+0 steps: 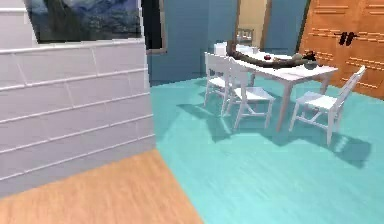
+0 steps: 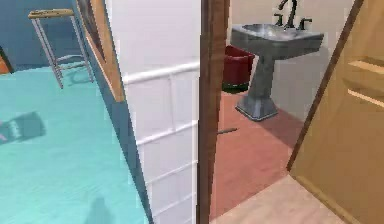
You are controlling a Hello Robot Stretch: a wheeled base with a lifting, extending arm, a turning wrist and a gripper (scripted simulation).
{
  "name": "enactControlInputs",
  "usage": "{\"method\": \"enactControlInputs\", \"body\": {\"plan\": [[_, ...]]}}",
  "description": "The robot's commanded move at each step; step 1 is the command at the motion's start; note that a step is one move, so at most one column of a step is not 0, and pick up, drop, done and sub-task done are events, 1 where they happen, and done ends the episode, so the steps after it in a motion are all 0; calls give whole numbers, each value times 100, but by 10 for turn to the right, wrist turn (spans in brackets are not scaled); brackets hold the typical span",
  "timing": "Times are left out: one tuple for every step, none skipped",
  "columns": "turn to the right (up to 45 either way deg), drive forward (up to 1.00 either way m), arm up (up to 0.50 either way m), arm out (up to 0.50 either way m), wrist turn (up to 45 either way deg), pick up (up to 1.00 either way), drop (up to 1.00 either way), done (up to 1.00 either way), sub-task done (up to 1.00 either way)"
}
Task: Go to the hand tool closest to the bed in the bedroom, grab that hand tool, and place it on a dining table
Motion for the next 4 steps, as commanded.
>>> {"method": "enactControlInputs", "body": {"plan": [[450, 0, 0, 0, 0, 0, 0, 0, 0], [60, 0, 0, 0, 0, 0, 0, 0, 0], [0, 100, 0, 0, 0, 0, 0, 0, 0], [0, 100, 0, 0, 0, 0, 0, 0, 0]]}}
